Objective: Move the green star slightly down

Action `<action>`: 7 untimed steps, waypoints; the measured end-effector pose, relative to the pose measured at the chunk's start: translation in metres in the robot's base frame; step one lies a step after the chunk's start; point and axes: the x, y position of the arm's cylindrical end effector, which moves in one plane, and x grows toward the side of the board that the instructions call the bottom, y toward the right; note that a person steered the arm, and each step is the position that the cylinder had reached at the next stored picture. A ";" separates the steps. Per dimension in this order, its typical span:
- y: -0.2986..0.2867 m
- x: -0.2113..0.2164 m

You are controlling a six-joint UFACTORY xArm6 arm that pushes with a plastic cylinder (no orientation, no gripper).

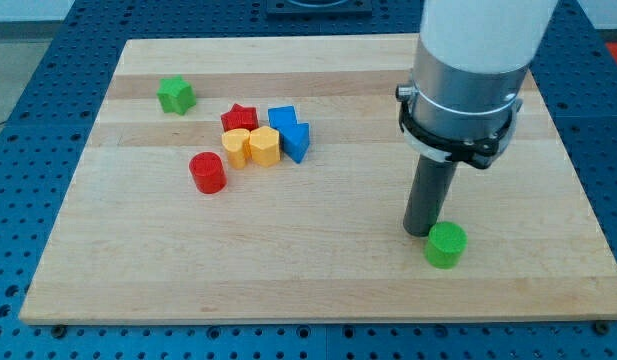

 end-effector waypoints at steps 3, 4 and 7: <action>0.004 0.016; -0.113 0.028; -0.407 -0.028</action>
